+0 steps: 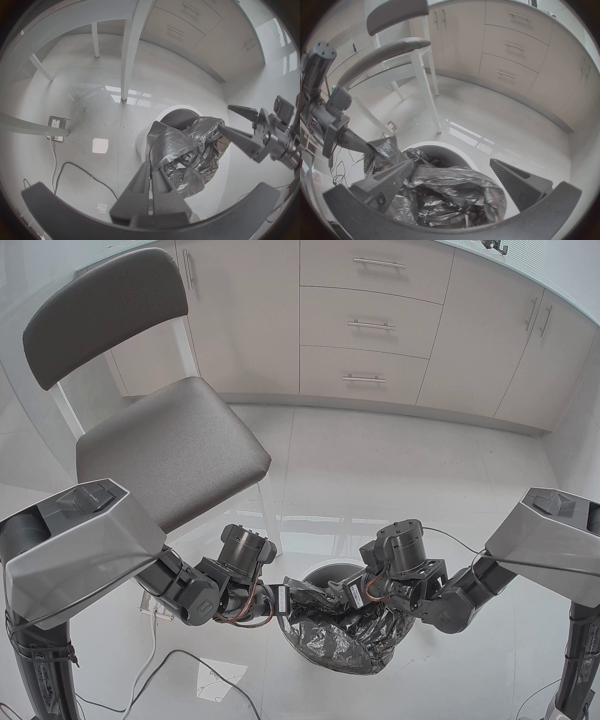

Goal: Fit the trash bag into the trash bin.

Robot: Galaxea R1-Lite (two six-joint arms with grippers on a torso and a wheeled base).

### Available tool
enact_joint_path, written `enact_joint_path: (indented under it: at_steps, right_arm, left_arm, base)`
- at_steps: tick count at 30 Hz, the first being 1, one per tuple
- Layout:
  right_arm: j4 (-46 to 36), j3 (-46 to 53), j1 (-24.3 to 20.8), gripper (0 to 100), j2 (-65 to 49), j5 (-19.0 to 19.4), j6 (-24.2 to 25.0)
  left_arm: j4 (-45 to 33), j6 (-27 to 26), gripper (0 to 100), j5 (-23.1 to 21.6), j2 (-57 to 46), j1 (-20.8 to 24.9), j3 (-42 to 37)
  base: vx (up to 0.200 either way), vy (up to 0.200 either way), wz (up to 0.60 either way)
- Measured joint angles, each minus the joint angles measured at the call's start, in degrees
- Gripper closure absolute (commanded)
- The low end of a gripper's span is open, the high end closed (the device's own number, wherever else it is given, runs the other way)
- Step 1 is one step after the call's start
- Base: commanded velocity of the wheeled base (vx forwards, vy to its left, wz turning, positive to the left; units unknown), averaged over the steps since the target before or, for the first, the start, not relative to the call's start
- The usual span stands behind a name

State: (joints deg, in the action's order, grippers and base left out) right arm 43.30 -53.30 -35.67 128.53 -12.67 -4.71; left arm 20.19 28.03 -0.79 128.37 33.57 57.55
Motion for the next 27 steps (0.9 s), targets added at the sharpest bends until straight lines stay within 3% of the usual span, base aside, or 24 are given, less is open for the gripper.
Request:
enact_joint_path:
  at_steps: [14,27]
  right_arm:
    - [0.65,-0.01,-3.22,0,4.69,-0.27,-2.02]
    - [0.65,-4.34,0.76,0,8.28,-1.87,-4.97]
  left_arm:
    - [0.17,-0.02,100,0.01,-0.06,-0.20,-0.09]
    - [0.20,-0.11,100,0.09,-0.15,-0.20,-0.09]
  base:
    - [0.000,0.000,0.00]
    - [0.000,0.000,0.00]
